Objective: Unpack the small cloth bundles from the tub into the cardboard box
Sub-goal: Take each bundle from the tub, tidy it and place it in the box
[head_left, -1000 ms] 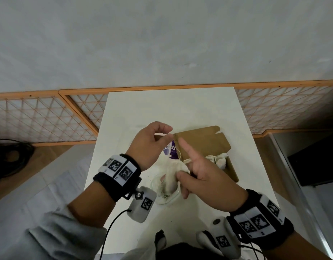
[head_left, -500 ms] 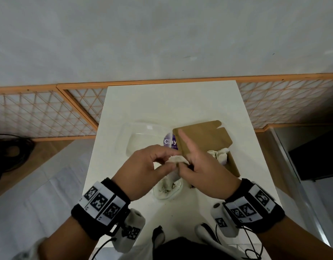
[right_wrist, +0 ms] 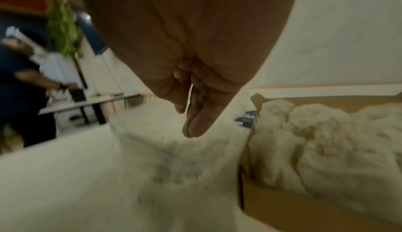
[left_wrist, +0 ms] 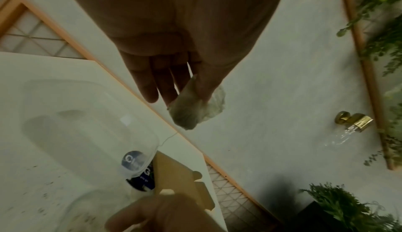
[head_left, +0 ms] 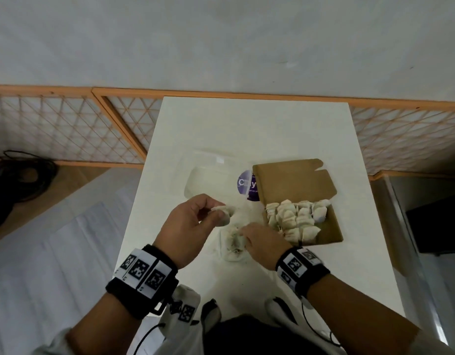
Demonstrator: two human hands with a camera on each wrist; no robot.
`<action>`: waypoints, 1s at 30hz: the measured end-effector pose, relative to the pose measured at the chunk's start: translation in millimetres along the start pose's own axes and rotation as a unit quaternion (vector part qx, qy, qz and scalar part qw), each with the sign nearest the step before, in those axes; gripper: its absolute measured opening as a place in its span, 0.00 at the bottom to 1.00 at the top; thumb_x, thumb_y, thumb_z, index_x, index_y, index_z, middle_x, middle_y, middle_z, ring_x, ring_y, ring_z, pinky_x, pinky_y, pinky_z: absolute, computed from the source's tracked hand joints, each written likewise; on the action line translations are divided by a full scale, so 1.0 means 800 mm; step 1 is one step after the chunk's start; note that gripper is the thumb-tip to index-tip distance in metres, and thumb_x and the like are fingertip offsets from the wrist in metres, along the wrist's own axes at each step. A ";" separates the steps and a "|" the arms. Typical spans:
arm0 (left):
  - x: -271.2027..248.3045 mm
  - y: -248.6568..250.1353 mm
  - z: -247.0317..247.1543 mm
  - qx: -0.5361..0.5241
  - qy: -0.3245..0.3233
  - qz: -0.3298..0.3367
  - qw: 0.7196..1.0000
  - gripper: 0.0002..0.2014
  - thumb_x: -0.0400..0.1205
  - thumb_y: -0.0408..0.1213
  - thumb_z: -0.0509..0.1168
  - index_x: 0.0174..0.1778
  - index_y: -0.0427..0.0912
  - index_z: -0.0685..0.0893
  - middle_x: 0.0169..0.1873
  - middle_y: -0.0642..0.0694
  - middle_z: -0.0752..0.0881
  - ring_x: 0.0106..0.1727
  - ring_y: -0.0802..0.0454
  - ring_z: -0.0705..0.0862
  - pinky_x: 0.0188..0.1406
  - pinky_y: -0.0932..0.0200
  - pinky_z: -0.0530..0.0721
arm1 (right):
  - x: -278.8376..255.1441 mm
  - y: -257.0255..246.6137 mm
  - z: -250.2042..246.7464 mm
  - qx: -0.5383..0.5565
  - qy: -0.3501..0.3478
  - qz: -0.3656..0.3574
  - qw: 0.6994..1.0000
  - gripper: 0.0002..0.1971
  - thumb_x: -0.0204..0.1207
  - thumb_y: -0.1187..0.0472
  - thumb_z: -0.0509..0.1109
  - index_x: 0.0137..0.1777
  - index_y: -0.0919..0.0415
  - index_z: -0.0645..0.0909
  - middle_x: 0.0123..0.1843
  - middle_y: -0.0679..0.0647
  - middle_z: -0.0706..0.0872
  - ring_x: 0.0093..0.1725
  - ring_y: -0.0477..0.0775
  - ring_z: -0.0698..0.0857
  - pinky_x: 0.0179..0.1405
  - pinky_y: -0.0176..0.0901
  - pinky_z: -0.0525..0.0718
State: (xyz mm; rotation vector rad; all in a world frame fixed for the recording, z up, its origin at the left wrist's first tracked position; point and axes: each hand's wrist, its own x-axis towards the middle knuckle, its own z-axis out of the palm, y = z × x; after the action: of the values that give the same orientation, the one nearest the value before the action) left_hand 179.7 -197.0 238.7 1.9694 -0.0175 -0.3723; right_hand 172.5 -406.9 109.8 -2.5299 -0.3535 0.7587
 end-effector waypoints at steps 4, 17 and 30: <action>-0.002 -0.013 -0.003 0.014 -0.003 -0.024 1.000 0.03 0.86 0.36 0.71 0.47 0.46 0.89 0.42 0.55 0.95 0.49 0.58 0.93 0.55 0.57 0.87 | 0.026 0.009 0.040 -0.107 -0.006 0.000 0.994 0.17 0.87 0.67 0.59 0.74 0.58 0.76 0.73 0.59 0.76 0.64 0.65 0.86 0.63 0.56 0.86; 0.007 -0.020 0.002 0.029 -0.013 -0.043 0.999 0.05 0.87 0.37 0.69 0.46 0.48 0.88 0.41 0.56 0.95 0.43 0.59 0.91 0.46 0.62 0.86 | 0.022 0.018 0.018 -0.034 0.077 0.074 0.994 0.09 0.89 0.57 0.61 0.52 0.53 0.84 0.54 0.51 0.83 0.51 0.55 0.84 0.52 0.51 0.86; -0.003 -0.027 0.014 0.040 -0.023 -0.065 0.997 0.04 0.87 0.39 0.70 0.46 0.48 0.88 0.39 0.55 0.95 0.37 0.59 0.88 0.39 0.63 0.83 | 0.028 0.020 0.060 -0.146 0.005 0.015 0.989 0.22 0.86 0.44 0.64 0.75 0.51 0.77 0.67 0.57 0.79 0.62 0.62 0.84 0.55 0.51 0.84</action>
State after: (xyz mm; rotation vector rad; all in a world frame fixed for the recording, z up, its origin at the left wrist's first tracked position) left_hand 170.7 -197.5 216.0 2.0473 0.0669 -0.5080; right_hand 164.8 -395.0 55.9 -2.8160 -0.4530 0.7526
